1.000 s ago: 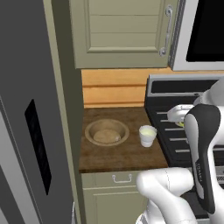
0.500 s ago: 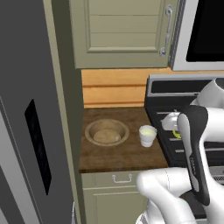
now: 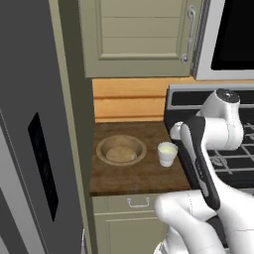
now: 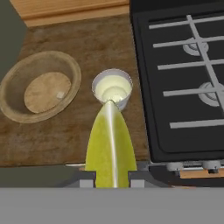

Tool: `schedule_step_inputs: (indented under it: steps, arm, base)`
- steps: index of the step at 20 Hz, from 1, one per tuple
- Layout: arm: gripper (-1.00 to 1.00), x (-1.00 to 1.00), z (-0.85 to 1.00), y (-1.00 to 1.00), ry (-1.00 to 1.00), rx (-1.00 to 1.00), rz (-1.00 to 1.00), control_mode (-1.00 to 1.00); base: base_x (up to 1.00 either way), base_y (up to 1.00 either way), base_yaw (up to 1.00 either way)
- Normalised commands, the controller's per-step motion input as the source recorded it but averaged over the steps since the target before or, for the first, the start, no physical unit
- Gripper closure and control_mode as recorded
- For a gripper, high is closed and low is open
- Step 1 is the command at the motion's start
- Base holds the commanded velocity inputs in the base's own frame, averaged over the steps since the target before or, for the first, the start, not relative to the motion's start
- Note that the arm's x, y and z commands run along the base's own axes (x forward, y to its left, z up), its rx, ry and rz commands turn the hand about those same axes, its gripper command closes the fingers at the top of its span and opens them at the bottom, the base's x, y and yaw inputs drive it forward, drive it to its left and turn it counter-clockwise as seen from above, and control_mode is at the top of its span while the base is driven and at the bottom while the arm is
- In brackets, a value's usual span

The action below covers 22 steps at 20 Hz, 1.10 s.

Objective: Grab a lemon wedge from the fridge and one ice cube from the ice bowl, and put them in the glass of lemonade.

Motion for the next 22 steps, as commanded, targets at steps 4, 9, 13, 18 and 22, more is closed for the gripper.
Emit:
schedule_step_inputs:
  steps: [4,9,13,18,22]
  arm:
    - [1.00,0.62,-0.11,-0.02,0.00,0.00,0.00,-1.00]
    - [1.00,0.01,-0.36,-0.07,0.00,0.00,0.00,-1.00]
    - [1.00,0.02,-0.14,0.00,0.00,0.00,0.00,-1.00]
    - [1.00,0.04,-0.12,0.00,0.00,0.00,0.00,-1.00]
    - [1.00,0.16,-0.09,0.00,0.00,0.00,0.00,-1.00]
  base:
    - [0.00,0.00,0.00]
    - [0.00,0.00,0.00]
    - [0.00,0.00,0.00]
    - [0.00,0.00,0.00]
    - [0.00,0.00,0.00]
